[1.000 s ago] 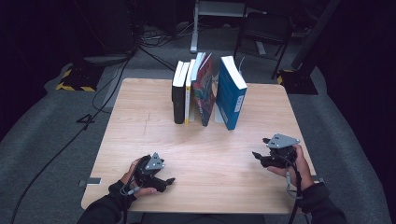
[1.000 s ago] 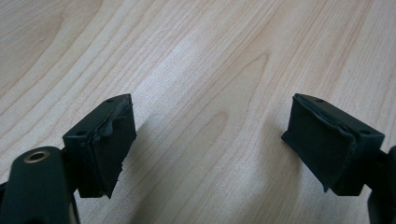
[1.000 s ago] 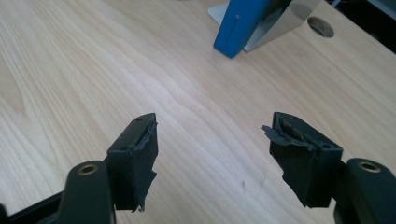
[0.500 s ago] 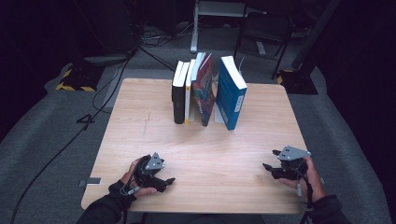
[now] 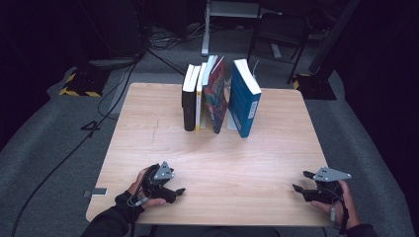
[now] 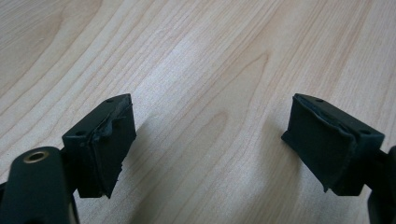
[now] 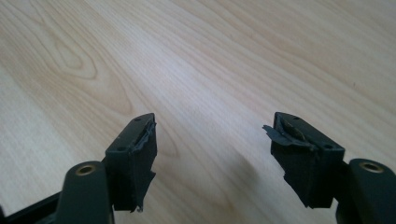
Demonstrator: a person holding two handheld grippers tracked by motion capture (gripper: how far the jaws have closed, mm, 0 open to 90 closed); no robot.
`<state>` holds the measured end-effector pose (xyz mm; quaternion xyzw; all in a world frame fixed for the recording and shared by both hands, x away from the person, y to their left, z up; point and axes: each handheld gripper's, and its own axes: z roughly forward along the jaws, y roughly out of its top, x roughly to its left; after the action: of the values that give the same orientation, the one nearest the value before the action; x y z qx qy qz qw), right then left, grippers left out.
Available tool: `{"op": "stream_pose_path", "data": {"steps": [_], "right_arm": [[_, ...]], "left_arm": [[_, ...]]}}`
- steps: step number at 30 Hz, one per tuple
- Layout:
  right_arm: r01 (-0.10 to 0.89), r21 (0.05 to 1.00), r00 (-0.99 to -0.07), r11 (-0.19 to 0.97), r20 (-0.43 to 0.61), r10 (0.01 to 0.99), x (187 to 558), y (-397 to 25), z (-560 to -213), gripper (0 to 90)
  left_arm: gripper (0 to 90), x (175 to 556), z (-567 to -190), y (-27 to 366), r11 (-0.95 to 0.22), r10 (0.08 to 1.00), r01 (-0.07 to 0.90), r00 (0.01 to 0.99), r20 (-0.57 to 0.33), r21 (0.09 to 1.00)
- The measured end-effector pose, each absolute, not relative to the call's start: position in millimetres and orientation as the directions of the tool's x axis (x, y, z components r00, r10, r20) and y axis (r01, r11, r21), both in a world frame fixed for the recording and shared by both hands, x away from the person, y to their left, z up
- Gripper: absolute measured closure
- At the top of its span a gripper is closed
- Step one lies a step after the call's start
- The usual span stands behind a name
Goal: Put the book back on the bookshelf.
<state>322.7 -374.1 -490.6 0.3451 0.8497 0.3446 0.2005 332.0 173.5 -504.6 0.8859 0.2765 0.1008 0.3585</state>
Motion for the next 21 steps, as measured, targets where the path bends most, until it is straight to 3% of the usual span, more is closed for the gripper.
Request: {"op": "stream_pose_path", "data": {"steps": [9, 21], "right_arm": [[0.504, 0.748, -0.649, 0.432, -0.003, 0.761, 313.1, -396.1, -504.2, 25.6], [0.507, 0.747, -0.645, 0.429, -0.002, 0.764, 313.4, -396.4, -504.5, 24.4]], "left_arm": [[16.0, 332.0, -504.7, 173.5, -0.59, 0.562, 0.418, 0.827, -0.02, 0.691], [16.0, 332.5, -504.7, 173.4, -0.592, 0.559, 0.415, 0.829, -0.019, 0.69]]}}
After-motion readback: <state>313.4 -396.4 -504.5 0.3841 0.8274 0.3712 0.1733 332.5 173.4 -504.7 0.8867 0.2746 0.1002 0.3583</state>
